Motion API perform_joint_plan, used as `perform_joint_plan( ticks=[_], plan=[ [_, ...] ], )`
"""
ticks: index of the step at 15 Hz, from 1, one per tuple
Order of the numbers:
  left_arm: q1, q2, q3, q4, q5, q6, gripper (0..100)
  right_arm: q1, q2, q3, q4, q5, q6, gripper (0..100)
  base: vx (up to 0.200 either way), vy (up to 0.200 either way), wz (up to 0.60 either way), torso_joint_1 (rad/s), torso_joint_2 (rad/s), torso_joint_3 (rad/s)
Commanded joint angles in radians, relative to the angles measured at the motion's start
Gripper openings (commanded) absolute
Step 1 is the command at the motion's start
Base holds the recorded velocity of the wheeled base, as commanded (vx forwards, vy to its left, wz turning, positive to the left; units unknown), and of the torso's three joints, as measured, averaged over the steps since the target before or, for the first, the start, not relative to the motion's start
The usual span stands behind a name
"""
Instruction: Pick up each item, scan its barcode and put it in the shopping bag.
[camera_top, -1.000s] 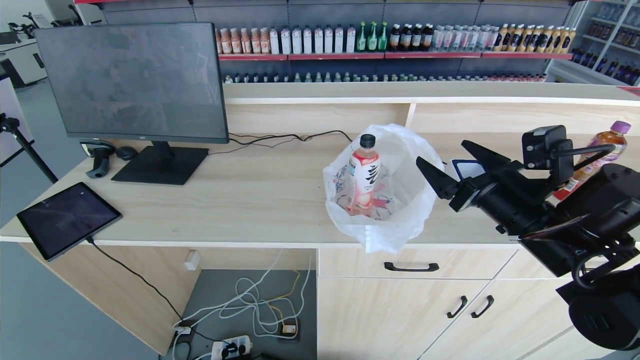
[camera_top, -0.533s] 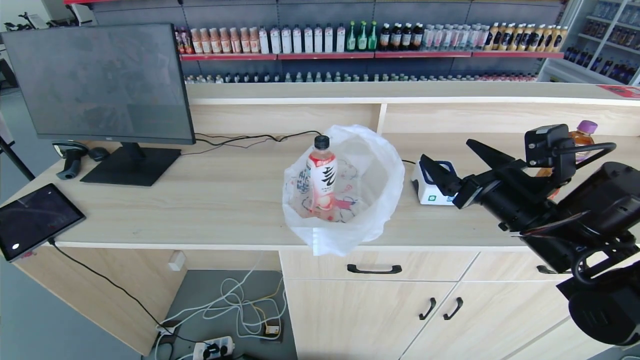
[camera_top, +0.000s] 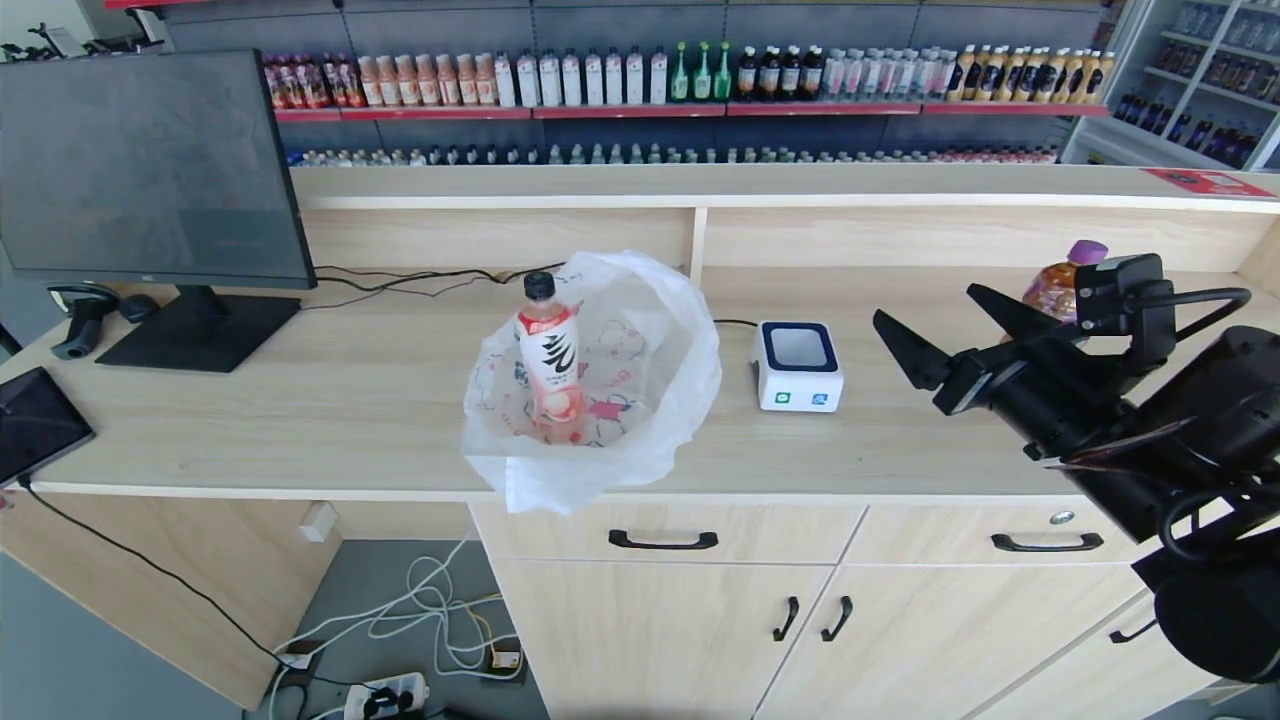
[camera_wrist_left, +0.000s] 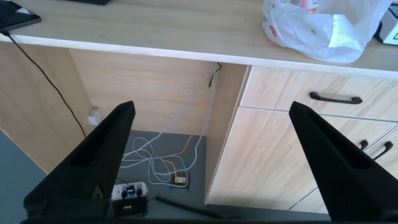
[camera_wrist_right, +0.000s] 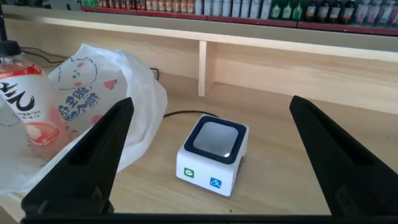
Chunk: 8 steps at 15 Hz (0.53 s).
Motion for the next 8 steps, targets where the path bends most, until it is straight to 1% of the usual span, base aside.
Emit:
perform_joint_plan(
  ticks=[1, 4, 6, 8],
  plan=[
    [0.000, 0.000, 0.000, 0.000, 0.000, 0.000, 100, -0.007, 0.002, 0.017, -0.001, 0.000, -0.001, 100, 0.000, -0.200, 0.00, 0.002, 0.00, -0.002],
    [0.000, 0.000, 0.000, 0.000, 0.000, 0.002, 100, -0.014, 0.002, 0.040, -0.001, 0.000, -0.001, 100, 0.000, -0.200, 0.00, 0.004, 0.00, 0.002],
    [0.000, 0.000, 0.000, 0.000, 0.000, 0.000, 100, -0.016, -0.010, 0.147, -0.001, 0.000, -0.001, 100, 0.000, -0.200, 0.00, 0.005, 0.00, 0.000],
    [0.000, 0.000, 0.000, 0.000, 0.000, 0.002, 100, -0.033, -0.013, 0.173, -0.001, 0.002, -0.001, 100, 0.000, -0.200, 0.00, 0.000, 0.00, 0.000]
  ],
)
